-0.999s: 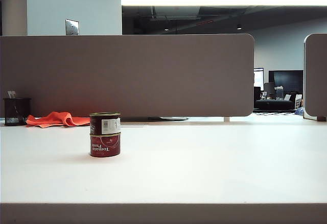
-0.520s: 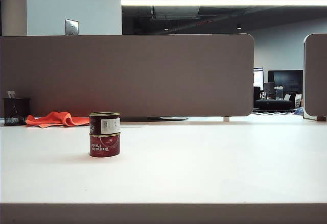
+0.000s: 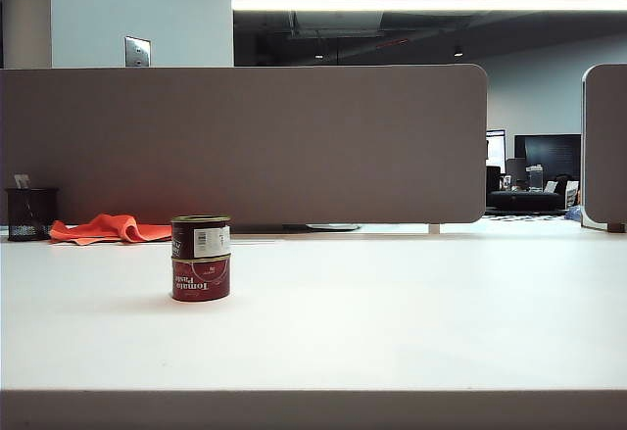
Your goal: Stack a can of tomatoes on the right onto the can of tomatoes on the left.
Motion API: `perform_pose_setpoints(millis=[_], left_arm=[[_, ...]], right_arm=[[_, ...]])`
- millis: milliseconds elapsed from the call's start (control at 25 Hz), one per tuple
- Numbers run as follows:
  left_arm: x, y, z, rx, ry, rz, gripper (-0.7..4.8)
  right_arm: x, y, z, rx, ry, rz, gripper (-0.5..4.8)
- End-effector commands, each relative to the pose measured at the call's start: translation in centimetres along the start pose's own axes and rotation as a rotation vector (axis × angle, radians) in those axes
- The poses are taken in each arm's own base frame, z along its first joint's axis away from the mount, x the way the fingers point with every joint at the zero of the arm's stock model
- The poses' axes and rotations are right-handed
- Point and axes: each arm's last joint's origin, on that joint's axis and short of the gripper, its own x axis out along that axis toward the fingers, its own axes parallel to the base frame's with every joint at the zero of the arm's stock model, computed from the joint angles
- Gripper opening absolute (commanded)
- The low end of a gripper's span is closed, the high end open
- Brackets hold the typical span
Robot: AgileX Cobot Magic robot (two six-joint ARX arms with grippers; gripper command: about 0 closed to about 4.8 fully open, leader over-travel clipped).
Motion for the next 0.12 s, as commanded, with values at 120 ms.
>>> perform_pose_setpoints(millis=[120], left_arm=[[-0.03,-0.01,0.24,0.002,-0.015,-0.001,-0.05]], right_arm=[[-0.04,0.00,0.29,0.001,-0.022,0.001,-0.01]])
